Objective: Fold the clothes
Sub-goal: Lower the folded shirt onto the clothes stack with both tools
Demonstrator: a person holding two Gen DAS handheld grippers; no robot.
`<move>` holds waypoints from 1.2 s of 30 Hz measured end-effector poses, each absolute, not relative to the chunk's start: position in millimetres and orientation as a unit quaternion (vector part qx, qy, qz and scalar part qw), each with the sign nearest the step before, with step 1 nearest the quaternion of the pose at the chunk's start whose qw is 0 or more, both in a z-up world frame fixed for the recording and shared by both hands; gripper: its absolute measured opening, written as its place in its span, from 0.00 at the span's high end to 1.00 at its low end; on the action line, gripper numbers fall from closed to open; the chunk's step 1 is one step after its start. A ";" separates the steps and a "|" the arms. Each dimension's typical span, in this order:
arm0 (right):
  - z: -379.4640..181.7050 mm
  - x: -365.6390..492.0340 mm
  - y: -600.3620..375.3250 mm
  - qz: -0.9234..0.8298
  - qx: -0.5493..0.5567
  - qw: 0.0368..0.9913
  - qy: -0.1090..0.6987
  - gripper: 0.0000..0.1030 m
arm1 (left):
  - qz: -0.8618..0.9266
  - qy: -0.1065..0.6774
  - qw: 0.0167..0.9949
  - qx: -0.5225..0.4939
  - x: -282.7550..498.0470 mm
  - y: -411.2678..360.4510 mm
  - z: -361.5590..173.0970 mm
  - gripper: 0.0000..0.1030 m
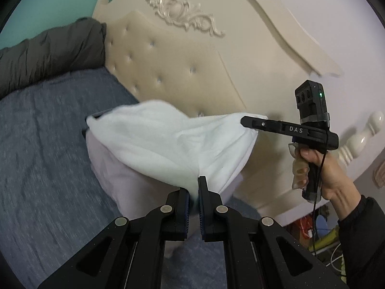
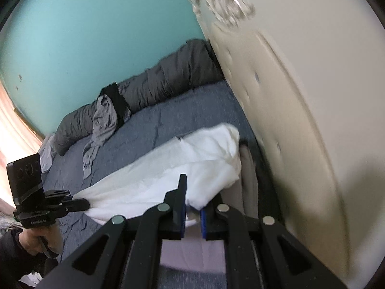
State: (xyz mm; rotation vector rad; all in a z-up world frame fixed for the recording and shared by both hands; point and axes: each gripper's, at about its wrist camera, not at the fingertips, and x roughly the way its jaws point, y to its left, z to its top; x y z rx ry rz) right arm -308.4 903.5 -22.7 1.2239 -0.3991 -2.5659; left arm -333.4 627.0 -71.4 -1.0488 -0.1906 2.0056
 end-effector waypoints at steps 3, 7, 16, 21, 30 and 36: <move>-37.4 -298.8 906.4 -0.881 0.429 0.133 -0.150 0.92 | 0.797 -0.084 0.418 -0.428 -323.0 626.3 -84.7 0.94; -49.2 -287.9 909.5 -0.876 0.437 0.132 -0.156 0.92 | 0.794 -0.088 0.415 -0.436 -312.6 627.4 -96.6 0.94; -77.3 -268.0 918.0 -0.865 0.452 0.132 -0.170 0.92 | 0.789 -0.097 0.403 -0.454 -296.2 624.2 -126.4 0.94; -91.8 -262.7 919.3 -0.861 0.456 0.134 -0.180 0.92 | 0.787 -0.100 0.398 -0.461 -292.1 623.5 -137.4 0.94; -111.2 -253.1 918.3 -0.854 0.462 0.140 -0.192 0.92 | 0.790 -0.099 0.388 -0.464 -288.6 613.6 -147.3 0.94; -116.8 -248.2 919.3 -0.860 0.460 0.119 -0.185 0.88 | 0.781 -0.106 0.390 -0.477 -290.6 610.8 -156.9 0.93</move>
